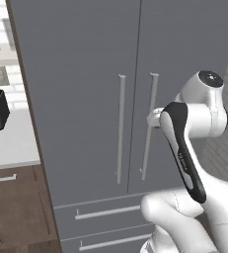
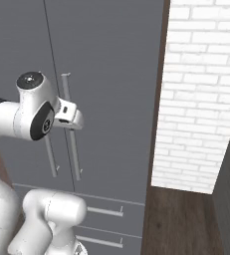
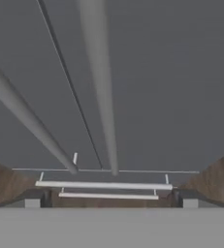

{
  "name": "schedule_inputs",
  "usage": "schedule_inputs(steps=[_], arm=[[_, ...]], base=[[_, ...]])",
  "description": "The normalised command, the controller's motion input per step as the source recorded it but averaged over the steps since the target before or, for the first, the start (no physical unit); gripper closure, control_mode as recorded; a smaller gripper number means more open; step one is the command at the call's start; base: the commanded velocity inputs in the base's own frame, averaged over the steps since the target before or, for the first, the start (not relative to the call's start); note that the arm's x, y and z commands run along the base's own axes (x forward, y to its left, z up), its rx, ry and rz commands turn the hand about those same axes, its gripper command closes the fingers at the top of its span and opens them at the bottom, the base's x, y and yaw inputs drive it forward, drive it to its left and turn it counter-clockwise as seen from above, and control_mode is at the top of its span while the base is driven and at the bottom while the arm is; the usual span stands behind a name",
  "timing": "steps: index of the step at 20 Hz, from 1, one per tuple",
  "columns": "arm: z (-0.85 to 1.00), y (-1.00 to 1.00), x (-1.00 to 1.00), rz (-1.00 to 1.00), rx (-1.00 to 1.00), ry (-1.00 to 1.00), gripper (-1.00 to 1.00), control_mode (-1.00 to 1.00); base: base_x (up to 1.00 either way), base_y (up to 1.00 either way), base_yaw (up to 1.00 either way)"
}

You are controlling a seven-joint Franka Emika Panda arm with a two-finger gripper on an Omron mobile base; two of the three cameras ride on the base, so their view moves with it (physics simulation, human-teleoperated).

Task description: Take the strawberry from the fridge and place it on top of the pancake, located on the dining counter.

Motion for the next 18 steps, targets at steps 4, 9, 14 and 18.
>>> schedule_inputs(steps=[4, 9, 14, 18], arm=[[0.00, 0.00, -0.16, -0.06, 0.00, -0.14, -1.00, -1.00], [0.00, 0.02, -0.01, -0.03, 0.00, -0.07, -1.00, 1.00], [0.00, 0.00, 0.00, 0.00, 0.00, 0.00, -1.00, 1.00], [0.00, 0.00, 0.00, 0.00, 0.00, 0.00, -1.00, 1.00]], base=[[0.00, 0.00, 0.00], [0.00, 0.26, -0.05], [-0.07, 0.19, -0.04], [-0.34, 0.16, 0.00]])
